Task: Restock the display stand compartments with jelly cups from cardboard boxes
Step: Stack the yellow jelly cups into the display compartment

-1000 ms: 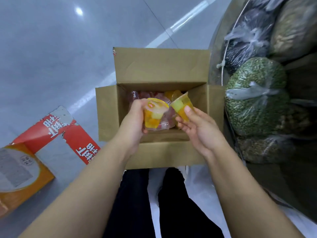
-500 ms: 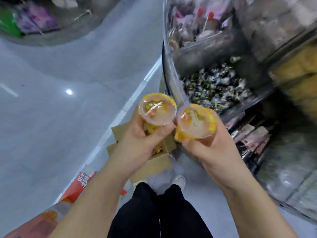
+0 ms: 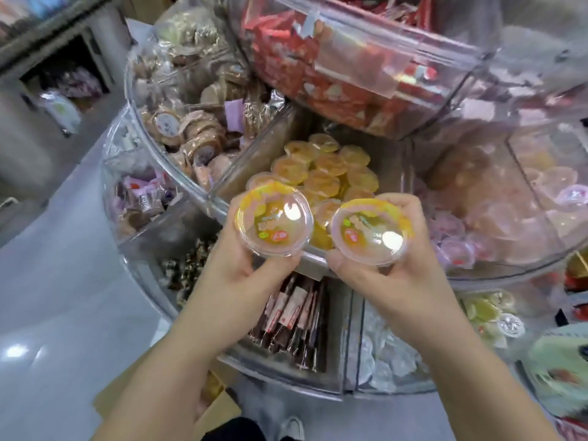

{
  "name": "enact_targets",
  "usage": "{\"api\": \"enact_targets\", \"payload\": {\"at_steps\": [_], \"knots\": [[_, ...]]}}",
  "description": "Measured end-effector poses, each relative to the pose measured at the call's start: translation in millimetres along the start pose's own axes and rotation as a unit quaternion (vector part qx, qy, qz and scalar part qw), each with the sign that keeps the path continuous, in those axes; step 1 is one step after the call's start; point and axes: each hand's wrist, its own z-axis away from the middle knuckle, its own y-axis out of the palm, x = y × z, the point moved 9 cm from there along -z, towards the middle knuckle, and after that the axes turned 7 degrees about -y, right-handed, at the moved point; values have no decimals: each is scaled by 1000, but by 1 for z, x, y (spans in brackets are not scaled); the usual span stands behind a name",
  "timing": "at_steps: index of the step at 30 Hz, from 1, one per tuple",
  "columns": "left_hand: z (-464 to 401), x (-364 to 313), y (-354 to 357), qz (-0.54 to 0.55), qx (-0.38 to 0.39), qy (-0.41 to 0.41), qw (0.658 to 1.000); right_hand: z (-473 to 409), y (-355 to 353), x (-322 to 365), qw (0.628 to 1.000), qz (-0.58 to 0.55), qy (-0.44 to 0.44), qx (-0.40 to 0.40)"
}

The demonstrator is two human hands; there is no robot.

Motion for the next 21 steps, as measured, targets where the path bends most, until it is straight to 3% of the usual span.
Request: {"api": "enact_targets", "payload": {"at_steps": [3,9,15,18,21], "knots": [[-22,-7,13,-23,23,1,999,-15,-28,-2,998,55,5,-12],[-76,15,9,-41,-6,-58,997,-56,-42,-26,995,92,25,-39],[-114,52,19,-9,91,-144,985,-92,-39,-50,988,140,47,-53],[-129,46,15,-32,86,-101,991,-107,-39,-53,982,163,30,-90],[-144,37,5,-115,27,-46,992,-114,-38,-60,974,182,30,-135]]}}
